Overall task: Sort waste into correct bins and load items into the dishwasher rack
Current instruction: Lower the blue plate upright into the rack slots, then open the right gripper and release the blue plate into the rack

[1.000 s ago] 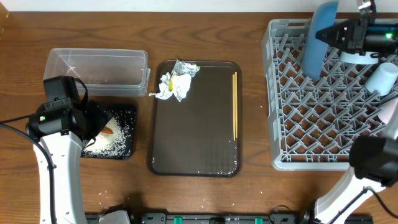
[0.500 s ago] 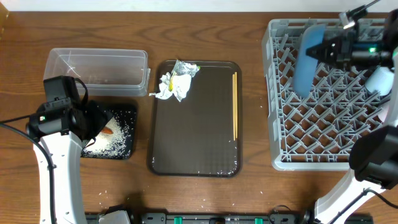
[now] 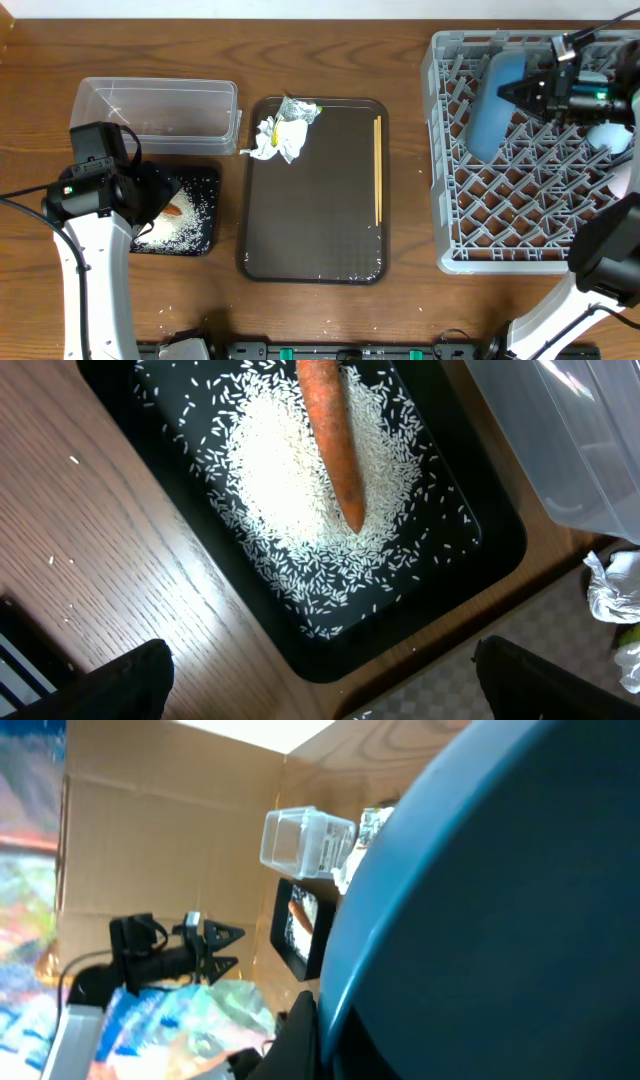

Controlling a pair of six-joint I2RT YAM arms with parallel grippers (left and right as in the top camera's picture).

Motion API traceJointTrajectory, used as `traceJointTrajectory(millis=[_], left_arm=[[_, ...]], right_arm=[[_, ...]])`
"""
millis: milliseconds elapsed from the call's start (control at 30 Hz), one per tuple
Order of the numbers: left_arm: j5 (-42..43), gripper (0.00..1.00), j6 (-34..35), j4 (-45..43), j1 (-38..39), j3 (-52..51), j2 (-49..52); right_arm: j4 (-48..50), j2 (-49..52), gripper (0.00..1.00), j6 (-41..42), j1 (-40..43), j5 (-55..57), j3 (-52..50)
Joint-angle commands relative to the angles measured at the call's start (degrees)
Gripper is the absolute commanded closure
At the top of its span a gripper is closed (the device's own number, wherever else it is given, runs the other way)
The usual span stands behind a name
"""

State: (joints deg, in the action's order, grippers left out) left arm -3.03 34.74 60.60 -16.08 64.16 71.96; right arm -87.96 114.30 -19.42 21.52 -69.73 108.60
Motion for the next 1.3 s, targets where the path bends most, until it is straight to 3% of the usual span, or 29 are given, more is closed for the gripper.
traceJointTrajectory(millis=[0, 167, 267, 567, 767, 933, 1133, 1267], left_arm=[[-0.87, 0.02, 0.5, 0.22, -0.35, 0.76, 0.28], [-0.87, 0.02, 0.5, 0.22, -0.35, 0.76, 0.28], [-0.87, 0.02, 0.5, 0.22, -0.35, 0.76, 0.28], [-0.87, 0.02, 0.5, 0.22, -0.35, 0.76, 0.28], [-0.87, 0.02, 0.5, 0.22, -0.35, 0.76, 0.28], [-0.87, 0.02, 0.5, 0.22, -0.35, 0.76, 0.28], [-0.87, 0.02, 0.5, 0.22, -0.35, 0.76, 0.28], [-0.87, 0.02, 0.5, 0.22, -0.35, 0.76, 0.28]], right_arm=[[-0.83, -0.11, 0.91, 0.68, 1.84, 5.62, -0.48], [-2.19, -1.14, 0.85, 0.83, 2.1, 11.34, -0.07], [-1.79, -2.58, 0.79, 5.09, 2.21, 15.65, 0.66], [-1.49, -7.26, 0.19, 21.68, 2.56, 39.67, 5.16], [-1.36, -11.63, 0.01, 26.25, 2.56, 44.87, 6.25], [-1.36, -15.26, 0.01, 30.62, 2.47, 51.58, 8.48], [-1.09, -19.78, 0.01, 31.21, 1.29, 52.17, 8.79], [-0.02, -21.59, 0.07, 31.39, -1.77, 52.83, 8.79]])
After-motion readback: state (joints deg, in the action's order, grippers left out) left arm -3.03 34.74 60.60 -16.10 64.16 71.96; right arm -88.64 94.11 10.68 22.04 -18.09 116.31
